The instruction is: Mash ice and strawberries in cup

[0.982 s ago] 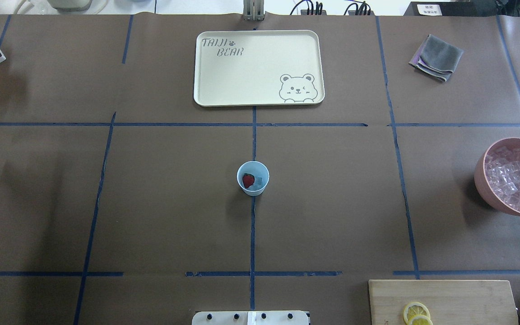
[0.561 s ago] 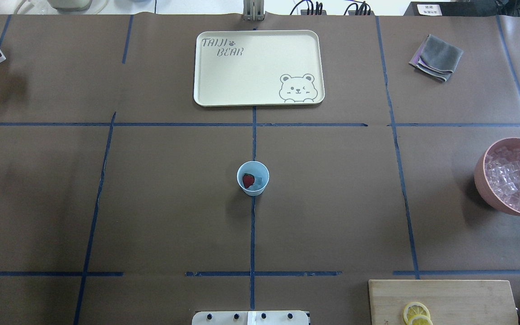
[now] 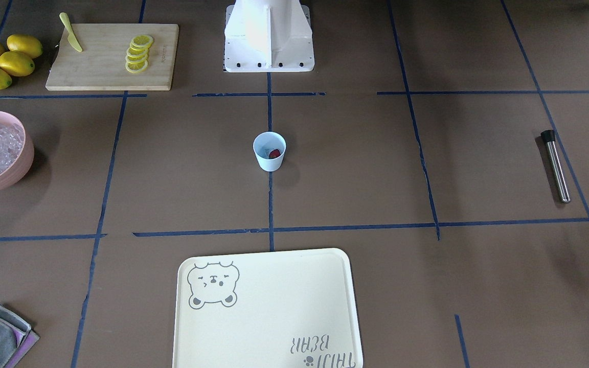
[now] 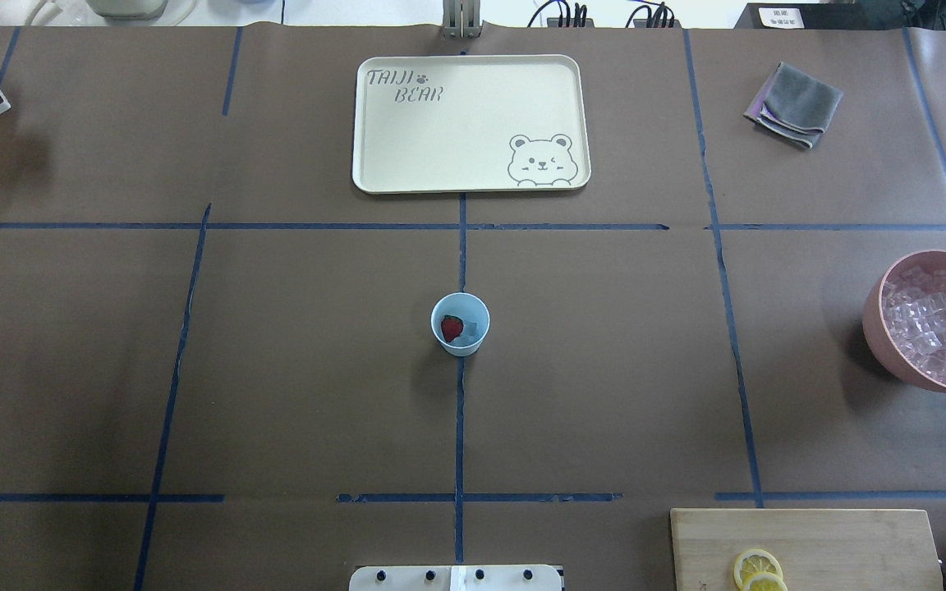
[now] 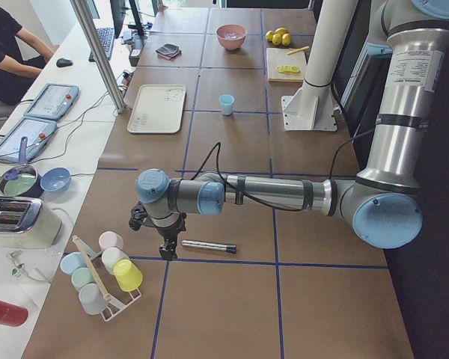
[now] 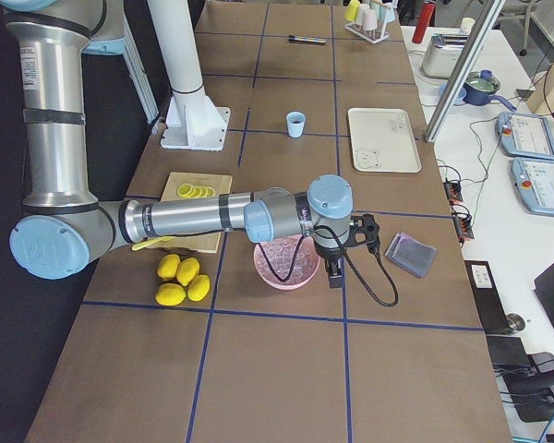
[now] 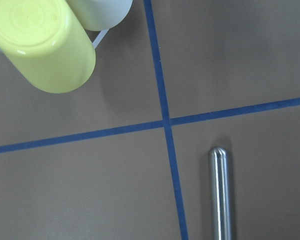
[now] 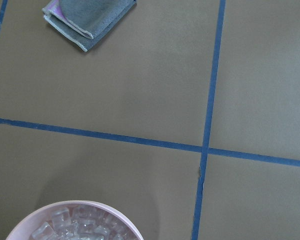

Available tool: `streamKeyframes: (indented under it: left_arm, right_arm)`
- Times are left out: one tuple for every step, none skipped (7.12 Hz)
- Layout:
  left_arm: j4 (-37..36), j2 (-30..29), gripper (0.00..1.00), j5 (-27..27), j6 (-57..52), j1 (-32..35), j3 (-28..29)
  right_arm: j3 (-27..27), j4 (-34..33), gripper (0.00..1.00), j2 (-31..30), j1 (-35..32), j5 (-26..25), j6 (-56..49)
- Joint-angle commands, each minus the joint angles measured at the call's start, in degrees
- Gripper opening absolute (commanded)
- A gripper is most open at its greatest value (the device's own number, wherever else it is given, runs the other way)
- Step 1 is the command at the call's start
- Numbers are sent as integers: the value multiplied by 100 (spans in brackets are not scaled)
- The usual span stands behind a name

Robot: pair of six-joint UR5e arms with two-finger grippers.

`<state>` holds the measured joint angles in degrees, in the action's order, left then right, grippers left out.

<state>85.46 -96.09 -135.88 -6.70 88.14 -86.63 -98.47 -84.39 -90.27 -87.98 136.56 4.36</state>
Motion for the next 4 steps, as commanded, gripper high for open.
streamKeyframes:
  left_arm:
    - [-275,73,100,-61,-24,334,-74]
    - [-266,81,100,-53,-24,361,-65]
    - [-266,81,100,-52,-24,362,-65]
    - [-275,81,100,-61,-24,362,-74]
  right_arm:
    - [39,-68,100,1,0,37,3]
    - [39,-208,100,36,0,46,3]
    - [47,-218,100,36,0,46,3]
    - [65,-236,100,1,0,46,3]
